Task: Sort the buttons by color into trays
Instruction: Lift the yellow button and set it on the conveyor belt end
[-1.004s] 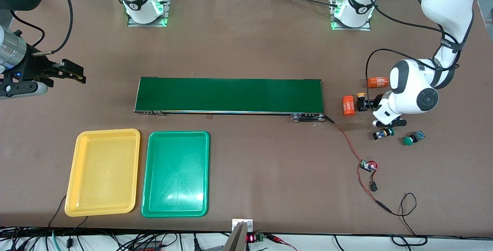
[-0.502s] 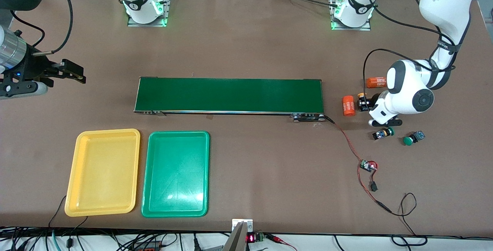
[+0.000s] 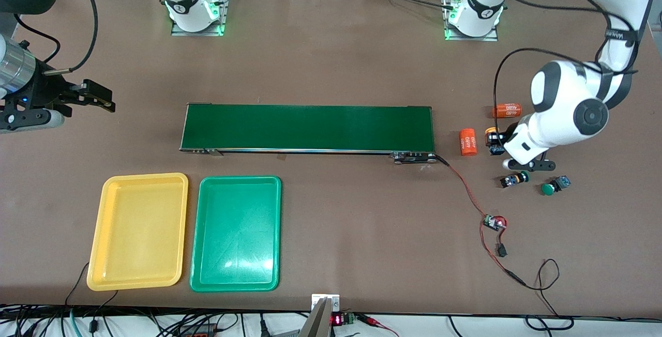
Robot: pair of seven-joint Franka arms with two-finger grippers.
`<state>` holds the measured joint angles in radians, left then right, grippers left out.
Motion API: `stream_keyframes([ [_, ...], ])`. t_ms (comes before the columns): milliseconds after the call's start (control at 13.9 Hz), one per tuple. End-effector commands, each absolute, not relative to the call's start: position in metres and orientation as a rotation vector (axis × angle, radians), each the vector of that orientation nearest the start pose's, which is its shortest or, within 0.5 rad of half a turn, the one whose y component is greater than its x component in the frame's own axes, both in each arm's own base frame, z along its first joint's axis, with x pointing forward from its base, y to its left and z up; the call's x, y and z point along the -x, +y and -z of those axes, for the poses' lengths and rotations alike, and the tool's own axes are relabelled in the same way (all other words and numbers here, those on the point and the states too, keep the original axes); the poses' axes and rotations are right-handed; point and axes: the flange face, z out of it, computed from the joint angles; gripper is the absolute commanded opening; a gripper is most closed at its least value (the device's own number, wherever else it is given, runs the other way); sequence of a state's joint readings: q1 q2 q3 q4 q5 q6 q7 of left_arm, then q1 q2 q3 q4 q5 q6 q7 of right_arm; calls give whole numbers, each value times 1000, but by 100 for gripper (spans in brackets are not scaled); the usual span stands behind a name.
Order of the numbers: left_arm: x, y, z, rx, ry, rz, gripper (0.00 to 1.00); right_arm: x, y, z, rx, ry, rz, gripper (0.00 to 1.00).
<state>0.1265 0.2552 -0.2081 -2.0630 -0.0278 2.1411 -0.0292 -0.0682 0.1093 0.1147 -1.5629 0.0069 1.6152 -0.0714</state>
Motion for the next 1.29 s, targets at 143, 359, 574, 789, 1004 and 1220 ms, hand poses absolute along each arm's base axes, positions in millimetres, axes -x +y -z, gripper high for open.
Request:
stream_keyframes([
  [143,-540,-166,-290,3194,248,-315,0,-585,23,-571,3096,-175,-84,100],
  [359,-544,-210,-279,3199,286,-327,0,-585,23,-571,3097,-175,-84,100],
  [574,-542,-245,-265,3199,288,-353,0,-585,23,-571,3097,-175,-86,100],
  [789,-541,-255,-250,3209,192,-346,6,-585,23,-571,3096,-185,-88,100],
  [1004,-542,-254,-271,3212,205,-298,100,-585,22,-570,3096,-187,-86,100],
  [1220,-558,-191,-342,3214,46,-193,100,-587,22,-567,3097,-189,-88,100],
])
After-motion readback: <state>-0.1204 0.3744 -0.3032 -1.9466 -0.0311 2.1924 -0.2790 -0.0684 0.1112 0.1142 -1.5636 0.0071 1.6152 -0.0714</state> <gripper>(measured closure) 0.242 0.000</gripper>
